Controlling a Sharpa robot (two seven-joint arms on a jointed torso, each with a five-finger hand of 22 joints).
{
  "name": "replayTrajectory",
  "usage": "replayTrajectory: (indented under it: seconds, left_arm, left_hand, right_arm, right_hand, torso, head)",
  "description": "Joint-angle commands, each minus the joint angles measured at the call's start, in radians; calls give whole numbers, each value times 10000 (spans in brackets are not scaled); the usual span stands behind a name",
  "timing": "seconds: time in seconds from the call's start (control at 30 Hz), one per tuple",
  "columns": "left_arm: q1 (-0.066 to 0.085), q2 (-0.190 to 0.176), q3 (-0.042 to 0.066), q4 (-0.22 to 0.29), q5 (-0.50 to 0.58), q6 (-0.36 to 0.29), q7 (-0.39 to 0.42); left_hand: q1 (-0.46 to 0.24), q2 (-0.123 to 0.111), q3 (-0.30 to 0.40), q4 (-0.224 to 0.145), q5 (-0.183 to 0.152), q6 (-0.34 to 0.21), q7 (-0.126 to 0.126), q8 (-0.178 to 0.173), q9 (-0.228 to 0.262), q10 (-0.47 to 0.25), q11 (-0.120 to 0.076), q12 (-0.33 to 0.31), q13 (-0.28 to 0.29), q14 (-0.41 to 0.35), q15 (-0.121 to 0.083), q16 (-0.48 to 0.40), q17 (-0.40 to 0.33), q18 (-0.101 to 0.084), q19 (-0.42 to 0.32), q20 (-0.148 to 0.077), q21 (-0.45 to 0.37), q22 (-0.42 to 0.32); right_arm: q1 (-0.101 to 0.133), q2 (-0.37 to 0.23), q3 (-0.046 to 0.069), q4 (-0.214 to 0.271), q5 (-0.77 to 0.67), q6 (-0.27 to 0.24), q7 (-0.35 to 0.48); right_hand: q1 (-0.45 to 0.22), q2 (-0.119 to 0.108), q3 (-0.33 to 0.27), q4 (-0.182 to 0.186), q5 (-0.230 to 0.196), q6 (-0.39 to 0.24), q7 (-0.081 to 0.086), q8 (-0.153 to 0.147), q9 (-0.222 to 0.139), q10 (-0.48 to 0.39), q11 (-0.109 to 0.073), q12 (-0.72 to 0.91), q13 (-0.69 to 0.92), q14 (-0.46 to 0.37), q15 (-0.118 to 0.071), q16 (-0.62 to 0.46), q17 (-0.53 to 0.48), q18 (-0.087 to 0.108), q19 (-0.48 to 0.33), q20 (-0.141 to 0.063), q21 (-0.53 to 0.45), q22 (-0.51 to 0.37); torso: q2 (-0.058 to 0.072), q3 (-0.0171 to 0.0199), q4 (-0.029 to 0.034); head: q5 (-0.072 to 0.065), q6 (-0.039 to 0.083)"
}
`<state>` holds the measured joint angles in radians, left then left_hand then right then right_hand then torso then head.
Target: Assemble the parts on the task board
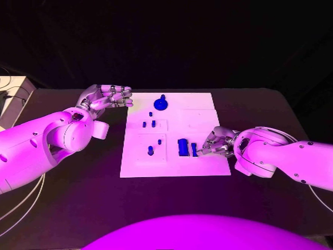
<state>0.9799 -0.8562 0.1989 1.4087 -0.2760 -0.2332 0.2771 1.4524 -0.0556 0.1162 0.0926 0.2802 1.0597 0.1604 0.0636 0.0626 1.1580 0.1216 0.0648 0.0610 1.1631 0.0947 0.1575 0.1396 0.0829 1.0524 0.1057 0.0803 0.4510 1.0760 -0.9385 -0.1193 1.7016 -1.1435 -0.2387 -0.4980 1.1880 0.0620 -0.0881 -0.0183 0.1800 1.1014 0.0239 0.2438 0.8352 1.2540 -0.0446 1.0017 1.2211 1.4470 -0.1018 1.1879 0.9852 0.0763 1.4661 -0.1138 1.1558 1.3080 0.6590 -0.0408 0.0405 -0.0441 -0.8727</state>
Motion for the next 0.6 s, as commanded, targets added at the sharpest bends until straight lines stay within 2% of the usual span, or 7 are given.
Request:
replayTrajectory:
  seconds: [0.03, 0.13, 0.3, 0.4, 0.53, 0.57, 0.6]
  left_arm:
    - [0, 3, 8, 18, 76, 141, 58]
    - [0, 4, 8, 12, 77, 152, 64]
    - [-1, 12, 8, 6, 80, 183, 98]
    - [-1, 28, 8, -21, 109, 189, 132]
    - [-5, 90, 7, -117, 250, 187, 223]
    - [-8, 106, 7, -141, 288, 186, 248]
    - [-14, 127, 7, -173, 350, 185, 283]
  left_hand:
    - [112, 9, 20, 16, 30, -25, 29, 8, 1, -70, 17, -17, -10, -69, -20, 47, 11, -58, 83, -20, -22, -17]
    - [112, 9, 20, 16, 30, -25, 29, 8, 1, -70, 17, -17, -10, -69, -20, 47, 11, -58, 83, -20, -22, -17]
    - [92, -25, 15, 13, 27, -29, 27, 9, 1, -74, 18, -17, -10, -74, -16, 46, 10, -63, 77, -19, -17, -28]
    - [76, -34, 4, 20, 26, -33, 27, 7, 1, -77, 21, -18, -10, -75, -14, 46, 9, -66, 73, -16, -20, -31]
    - [18, -67, -55, 47, 21, -38, 14, 7, 1, -83, 21, -16, -9, -84, -6, 40, 8, -73, 65, -4, -31, -54]
    - [-6, -79, -86, 60, 19, -39, 7, 8, 1, -85, 20, -14, -8, -85, -4, 38, 7, -74, 66, 0, -35, -65]
    - [-55, -100, -142, 88, 15, -34, -4, 10, 2, -81, 19, -12, -7, -90, 1, 34, 6, -77, 66, 10, -42, -80]
  right_arm:
    - [-41, -22, -25, 52, -45, 120, 36]
    - [-43, -57, -25, 77, 202, -372, 481]
    - [-44, -202, -14, 142, 1214, -2091, 2415]
    - [-20, -286, 13, 108, 1975, -2795, 3515]
    - [95, -314, 50, -218, 3553, -3361, 5159]
    - [124, -301, 56, -331, 3917, -3420, 5501]
    - [160, -271, 62, -500, 4391, -3476, 5924]
  right_hand:
    - [-32, -129, -54, -12, 58, 18, -48, 51, -16, 36, -13, 22, 10, 9, -14, -37, -6, -93, 779, -56, 14, 1334]
    - [-165, -220, -139, 61, 58, 19, -39, 60, -18, 37, -6, 22, 11, 8, -11, -43, -12, -90, 779, -55, 4, 1331]
    - [-372, -271, -234, 344, -136, -85, 27, 25, -36, -79, 40, -90, -42, 8, 20, -37, 3, -45, 774, -16, -48, 1320]
    - [-387, -327, -249, 466, -132, -143, 78, -62, -106, -169, 78, -188, -100, -5, 47, -74, -34, -17, 765, 23, -127, 1301]
    - [-303, -359, -219, 516, -58, -201, 198, -390, -431, -347, 166, -398, -245, -34, 119, -221, -163, 47, 746, 96, -447, 1207]
    - [-276, -389, -225, 496, 8, -148, 263, -599, -685, -378, 200, -418, -271, -20, 194, -216, -146, 56, 748, 122, -467, 1204]
    - [-292, -375, -227, 508, 21, -161, 283, -719, -828, -397, 219, -444, -297, -33, 159, -235, -156, 68, 745, 139, -507, 1195]
  torso:
    - [-3, 5, -5]
    - [-5, 10, -8]
    - [-3, 11, -9]
    - [-25, 15, -11]
    - [-69, -18, -39]
    - [-85, -23, -48]
    - [-108, -29, -63]
  head:
    - [4, 1]
    - [-4, 1]
    - [8, 1]
    - [5, 1]
    - [2, 124]
    - [1, 174]
    - [7, 203]
